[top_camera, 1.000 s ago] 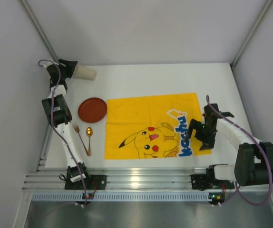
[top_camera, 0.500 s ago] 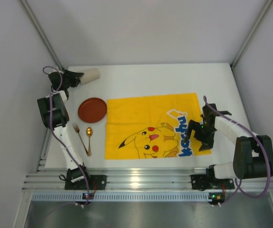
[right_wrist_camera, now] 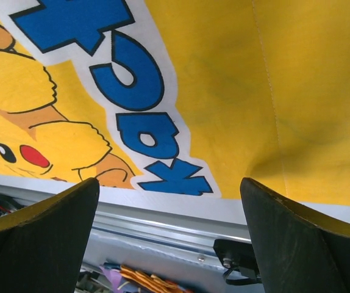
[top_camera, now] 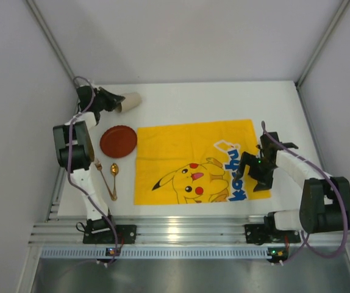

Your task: Set the dinner table for one person

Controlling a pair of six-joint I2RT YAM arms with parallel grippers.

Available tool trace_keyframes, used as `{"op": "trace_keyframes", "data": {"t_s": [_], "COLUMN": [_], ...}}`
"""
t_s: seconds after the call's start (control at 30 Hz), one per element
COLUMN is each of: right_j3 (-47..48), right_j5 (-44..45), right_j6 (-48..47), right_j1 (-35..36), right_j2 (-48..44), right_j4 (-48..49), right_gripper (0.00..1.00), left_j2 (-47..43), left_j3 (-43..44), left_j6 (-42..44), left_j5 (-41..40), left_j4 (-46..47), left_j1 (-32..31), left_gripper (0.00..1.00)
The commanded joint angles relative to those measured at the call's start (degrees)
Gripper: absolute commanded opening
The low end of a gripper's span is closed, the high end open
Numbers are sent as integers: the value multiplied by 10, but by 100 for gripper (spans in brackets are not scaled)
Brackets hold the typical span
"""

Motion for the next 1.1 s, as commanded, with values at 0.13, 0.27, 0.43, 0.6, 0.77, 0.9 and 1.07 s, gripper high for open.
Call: {"op": "trace_keyframes", "data": {"t_s": [0.13, 0.27, 0.43, 0.6, 0.77, 0.9, 1.07], "right_j3": [35, 98, 184, 202, 177, 161, 157], "right_j5": [-7, 48, 149, 149, 141, 135, 136], "right_j6": [4, 3, 6, 18, 19, 15, 5], "right_j1": [10, 10, 10, 9, 9, 9, 11], "right_j2": [-58, -75, -76, -115, -166, -198, -217], "right_j4": [1, -55, -163, -230, -255, -266, -273], "right_gripper": [100, 100, 100, 100, 100, 100, 100], "left_j2": [-115, -127, -94, -32, 34, 70, 95], "left_j3": [63, 173, 295, 376, 477, 530, 564], "left_j6": [201, 245, 247, 244, 257, 281, 304], "left_j5": [-94, -122, -130, -194, -290, -312, -350], "left_j4": [-336, -453, -530, -579, -650, -684, -716], "left_j1": [-120, -191, -317, -448, -529, -566, -586], "left_gripper": [0, 0, 0, 0, 0, 0, 0]}}
